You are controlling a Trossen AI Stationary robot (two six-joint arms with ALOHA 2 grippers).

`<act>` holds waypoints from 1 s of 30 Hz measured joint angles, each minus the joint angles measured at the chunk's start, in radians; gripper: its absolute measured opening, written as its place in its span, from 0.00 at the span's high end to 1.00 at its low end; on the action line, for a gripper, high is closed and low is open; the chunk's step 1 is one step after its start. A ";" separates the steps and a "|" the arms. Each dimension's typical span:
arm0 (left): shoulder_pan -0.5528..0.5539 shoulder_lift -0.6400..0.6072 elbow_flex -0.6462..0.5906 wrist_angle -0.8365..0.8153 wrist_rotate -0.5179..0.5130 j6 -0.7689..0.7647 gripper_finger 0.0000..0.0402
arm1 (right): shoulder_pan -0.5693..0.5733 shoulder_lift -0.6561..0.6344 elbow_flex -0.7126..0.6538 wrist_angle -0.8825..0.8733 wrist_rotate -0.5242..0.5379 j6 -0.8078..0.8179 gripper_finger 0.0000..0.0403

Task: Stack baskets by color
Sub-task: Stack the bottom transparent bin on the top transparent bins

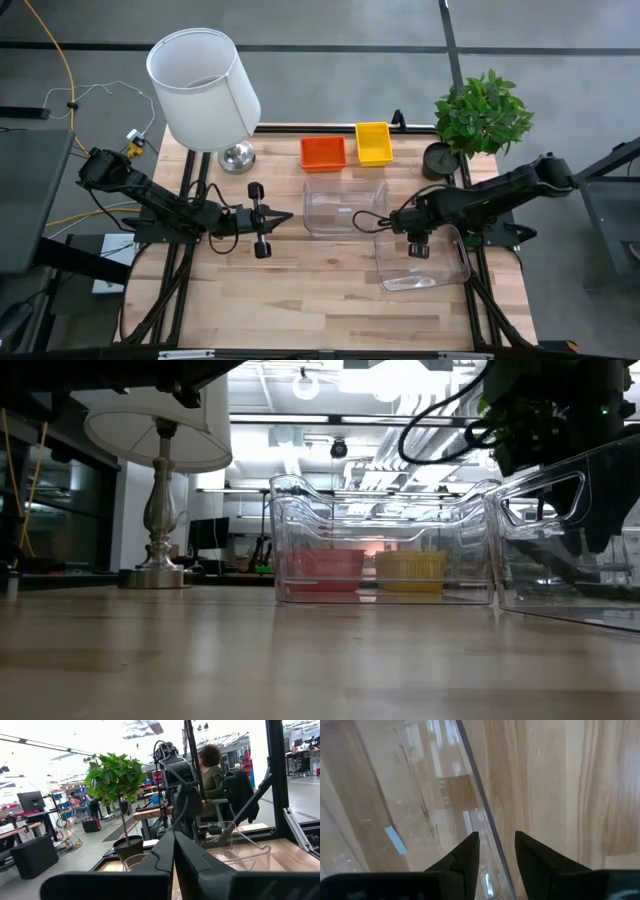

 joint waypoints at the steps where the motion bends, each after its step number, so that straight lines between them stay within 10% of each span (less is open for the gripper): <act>1: 0.000 0.000 0.000 0.000 0.000 0.000 1.00 | 0.000 0.009 0.000 0.000 0.000 0.001 0.72; 9: 0.000 0.000 0.000 0.000 0.000 0.000 1.00 | 0.000 0.057 0.000 0.000 -0.003 -0.003 0.74; 17: 0.000 0.000 0.000 0.000 0.000 0.000 1.00 | 0.000 0.055 0.001 -0.002 -0.066 -0.038 0.98; 30: 0.000 0.000 0.000 0.000 0.000 0.000 1.00 | 0.014 -0.042 0.083 -0.002 -0.225 0.007 1.00</act>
